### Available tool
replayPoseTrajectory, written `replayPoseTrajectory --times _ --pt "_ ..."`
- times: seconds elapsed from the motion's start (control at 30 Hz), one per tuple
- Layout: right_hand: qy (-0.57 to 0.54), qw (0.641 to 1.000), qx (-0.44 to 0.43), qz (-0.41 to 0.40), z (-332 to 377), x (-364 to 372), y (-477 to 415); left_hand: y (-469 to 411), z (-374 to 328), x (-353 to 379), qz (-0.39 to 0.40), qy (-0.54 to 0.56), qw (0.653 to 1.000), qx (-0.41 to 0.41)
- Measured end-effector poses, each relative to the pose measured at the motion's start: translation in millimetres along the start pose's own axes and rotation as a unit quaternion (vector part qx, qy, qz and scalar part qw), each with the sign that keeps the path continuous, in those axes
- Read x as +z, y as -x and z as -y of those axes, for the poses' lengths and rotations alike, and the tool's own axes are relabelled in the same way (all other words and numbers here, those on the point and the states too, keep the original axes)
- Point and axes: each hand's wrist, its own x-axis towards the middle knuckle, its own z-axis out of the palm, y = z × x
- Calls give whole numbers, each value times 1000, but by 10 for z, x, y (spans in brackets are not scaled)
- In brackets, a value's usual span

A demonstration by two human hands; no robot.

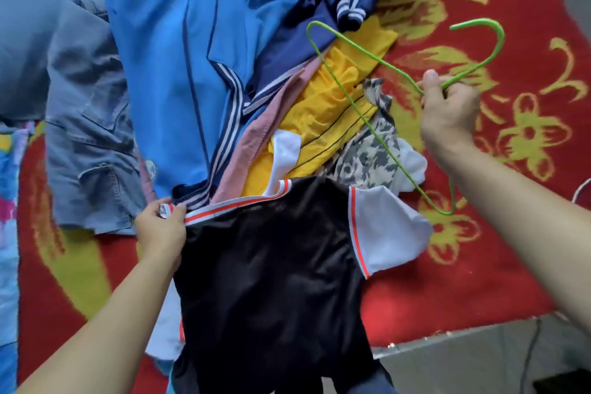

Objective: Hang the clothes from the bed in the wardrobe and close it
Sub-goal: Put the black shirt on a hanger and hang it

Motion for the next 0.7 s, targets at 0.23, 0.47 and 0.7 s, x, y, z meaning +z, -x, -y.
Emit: replayPoseTrajectory --times 0.23,0.47,0.7 --pt "66 916 -202 340 864 408 563 219 -196 -266 -27 -27 995 92" --pt "119 877 -296 359 970 669 915 157 58 -610 102 118 988 -8" --pt "209 841 -341 365 851 619 1035 352 165 -544 217 87 972 -8"
